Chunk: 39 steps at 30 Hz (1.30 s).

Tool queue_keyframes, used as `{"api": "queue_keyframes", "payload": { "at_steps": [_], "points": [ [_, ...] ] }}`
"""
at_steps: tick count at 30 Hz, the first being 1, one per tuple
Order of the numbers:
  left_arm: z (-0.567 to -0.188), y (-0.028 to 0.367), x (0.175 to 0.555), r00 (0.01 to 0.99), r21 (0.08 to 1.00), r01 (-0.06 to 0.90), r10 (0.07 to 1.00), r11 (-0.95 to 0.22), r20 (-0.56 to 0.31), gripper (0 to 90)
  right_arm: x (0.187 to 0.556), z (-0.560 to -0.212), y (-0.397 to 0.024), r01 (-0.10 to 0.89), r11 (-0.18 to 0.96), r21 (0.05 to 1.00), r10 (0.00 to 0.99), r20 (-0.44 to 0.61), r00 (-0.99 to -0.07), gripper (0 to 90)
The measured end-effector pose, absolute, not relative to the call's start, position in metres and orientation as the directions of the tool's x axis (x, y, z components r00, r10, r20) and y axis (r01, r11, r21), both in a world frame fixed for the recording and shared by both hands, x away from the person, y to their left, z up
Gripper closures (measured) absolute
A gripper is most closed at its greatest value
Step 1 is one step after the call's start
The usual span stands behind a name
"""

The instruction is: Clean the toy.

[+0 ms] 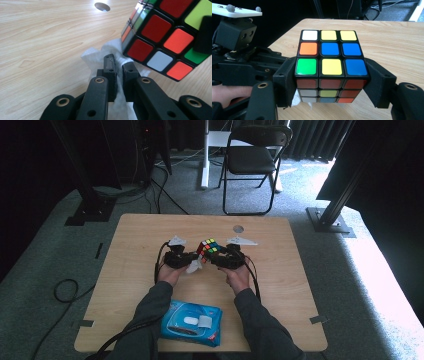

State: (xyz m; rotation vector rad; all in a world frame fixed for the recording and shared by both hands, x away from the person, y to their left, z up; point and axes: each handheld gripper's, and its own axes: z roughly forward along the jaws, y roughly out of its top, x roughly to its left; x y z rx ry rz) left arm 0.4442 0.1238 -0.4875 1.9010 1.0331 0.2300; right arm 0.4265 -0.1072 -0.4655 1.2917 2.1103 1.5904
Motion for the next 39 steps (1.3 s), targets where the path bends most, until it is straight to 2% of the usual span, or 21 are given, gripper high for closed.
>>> {"api": "queue_keyframes", "payload": {
  "at_steps": [18,27,32,39],
  "points": [
    [-0.483,0.135,0.447,0.601,0.802,0.565,0.763,-0.195,-0.237,85.3,0.427,-0.468,-0.107,0.513,0.065,0.856,0.742,0.302,-0.599,34.3],
    [-0.48,0.143,0.444,0.593,0.809,0.555,0.774,-0.194,-0.221,85.1,0.426,-0.476,-0.109,0.508,0.118,0.853,0.772,0.243,-0.588,34.3],
    [-0.478,0.149,0.444,0.588,0.81,0.553,0.78,-0.194,-0.215,85.0,0.423,-0.483,-0.108,0.489,0.185,0.852,0.785,0.171,-0.595,34.2],
    [-0.479,0.158,0.442,0.574,0.812,0.555,0.79,-0.182,-0.215,84.9,0.422,-0.493,-0.112,0.487,0.218,0.846,0.786,0.143,-0.601,34.2]
  ]
}}
